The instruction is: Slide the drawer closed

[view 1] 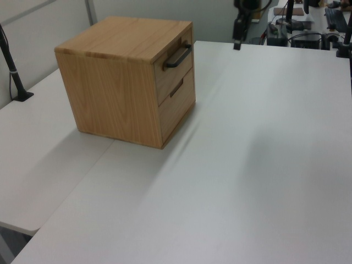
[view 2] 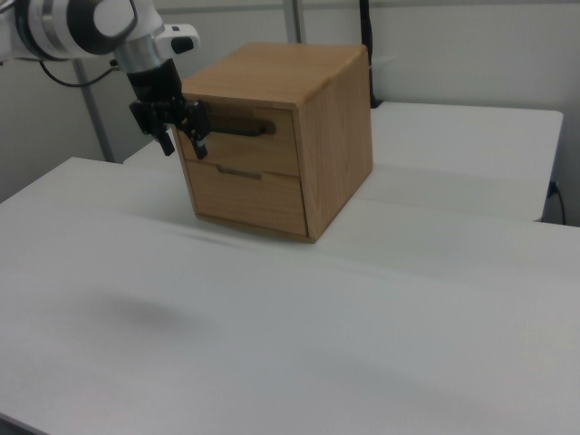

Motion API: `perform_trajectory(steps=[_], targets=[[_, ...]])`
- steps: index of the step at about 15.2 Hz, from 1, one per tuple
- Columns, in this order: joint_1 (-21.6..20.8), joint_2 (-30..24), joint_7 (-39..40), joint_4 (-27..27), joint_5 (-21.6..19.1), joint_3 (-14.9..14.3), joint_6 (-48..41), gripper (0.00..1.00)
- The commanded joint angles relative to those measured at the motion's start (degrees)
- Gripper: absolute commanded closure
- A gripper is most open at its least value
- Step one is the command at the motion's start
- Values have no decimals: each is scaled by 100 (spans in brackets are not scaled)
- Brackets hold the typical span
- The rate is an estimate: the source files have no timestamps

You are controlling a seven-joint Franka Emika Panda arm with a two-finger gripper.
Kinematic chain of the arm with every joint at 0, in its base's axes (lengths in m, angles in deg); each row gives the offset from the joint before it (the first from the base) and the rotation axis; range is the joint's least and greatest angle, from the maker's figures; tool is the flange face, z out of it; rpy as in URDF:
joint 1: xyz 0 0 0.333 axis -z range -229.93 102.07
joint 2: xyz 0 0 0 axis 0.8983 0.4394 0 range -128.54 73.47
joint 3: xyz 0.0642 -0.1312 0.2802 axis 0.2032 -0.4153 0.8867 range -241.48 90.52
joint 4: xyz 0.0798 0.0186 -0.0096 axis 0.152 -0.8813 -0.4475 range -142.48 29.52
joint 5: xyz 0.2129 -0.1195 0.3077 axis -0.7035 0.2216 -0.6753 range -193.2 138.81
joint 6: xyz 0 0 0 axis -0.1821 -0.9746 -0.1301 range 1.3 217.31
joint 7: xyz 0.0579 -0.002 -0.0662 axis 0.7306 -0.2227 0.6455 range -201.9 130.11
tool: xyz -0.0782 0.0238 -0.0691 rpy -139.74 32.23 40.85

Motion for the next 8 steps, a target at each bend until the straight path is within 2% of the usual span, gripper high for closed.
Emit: perform_trajectory(steps=[1,3,8], targets=[[70,-446,223,-448,-109,-233,-384,0],[70,-534,266,-474,-109,-365,-420,0],[211,-499,223,-474,-118,-383,-447,0]])
